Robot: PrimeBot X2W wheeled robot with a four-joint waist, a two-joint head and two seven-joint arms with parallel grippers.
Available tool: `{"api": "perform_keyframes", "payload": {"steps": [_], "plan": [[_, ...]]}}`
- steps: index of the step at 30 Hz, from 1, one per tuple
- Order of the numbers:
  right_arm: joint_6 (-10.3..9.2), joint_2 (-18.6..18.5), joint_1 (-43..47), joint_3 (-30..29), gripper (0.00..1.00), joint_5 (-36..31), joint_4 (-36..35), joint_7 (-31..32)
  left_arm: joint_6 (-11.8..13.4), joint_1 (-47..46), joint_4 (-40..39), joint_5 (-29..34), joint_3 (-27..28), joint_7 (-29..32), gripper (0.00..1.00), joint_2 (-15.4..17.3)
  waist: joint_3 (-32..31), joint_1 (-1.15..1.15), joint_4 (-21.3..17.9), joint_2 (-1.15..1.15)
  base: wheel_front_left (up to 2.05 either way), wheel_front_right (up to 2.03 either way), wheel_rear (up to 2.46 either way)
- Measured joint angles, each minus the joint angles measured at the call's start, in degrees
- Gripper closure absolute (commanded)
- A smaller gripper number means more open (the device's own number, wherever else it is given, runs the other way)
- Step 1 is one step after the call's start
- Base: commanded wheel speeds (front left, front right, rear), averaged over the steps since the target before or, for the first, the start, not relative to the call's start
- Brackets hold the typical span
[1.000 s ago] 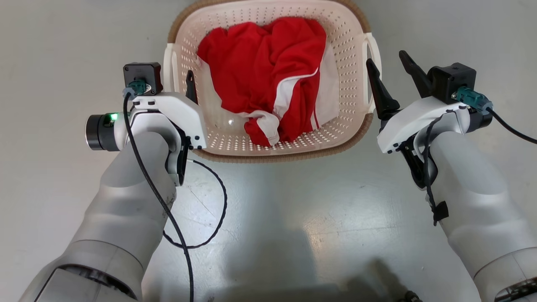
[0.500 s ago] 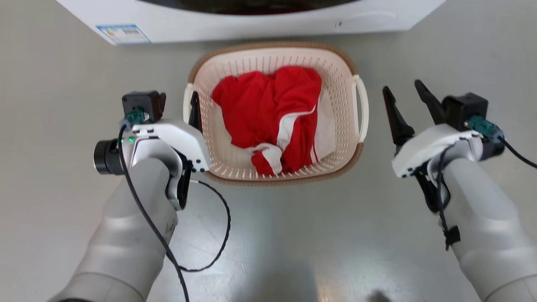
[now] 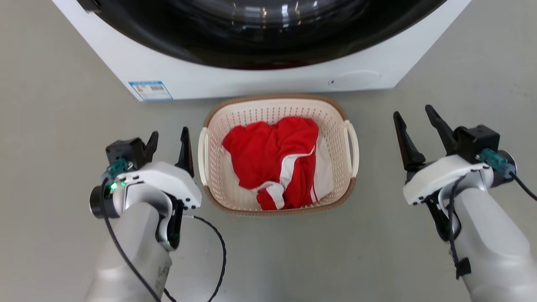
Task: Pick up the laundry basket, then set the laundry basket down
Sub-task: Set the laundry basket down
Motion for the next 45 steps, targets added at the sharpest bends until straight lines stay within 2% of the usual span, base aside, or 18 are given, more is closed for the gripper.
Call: {"api": "perform_keyframes", "payload": {"steps": [15,25,45], "plan": [[0.00,-1.3,11.2,-2.5,0.00,-1.7,-9.7,0.0,-4.7,14.6,-12.1,5.6,10.4,0.0,0.00,-1.0,-10.3,0.00,0.7,0.00,0.00,0.00,0.00],[0.00,-1.3,18.3,-5.8,0.00,-2.6,-14.4,0.0,-7.0,22.5,-17.8,8.7,13.9,0.0,0.00,-1.7,-15.6,0.00,0.8,0.00,0.00,0.00,0.00],[0.00,-0.8,29.6,-10.4,0.00,-5.1,-22.3,0.0,-8.4,33.1,-25.5,11.1,18.0,0.0,0.00,-1.9,-20.3,0.00,0.0,0.00,0.00,0.00,0.00]]}}
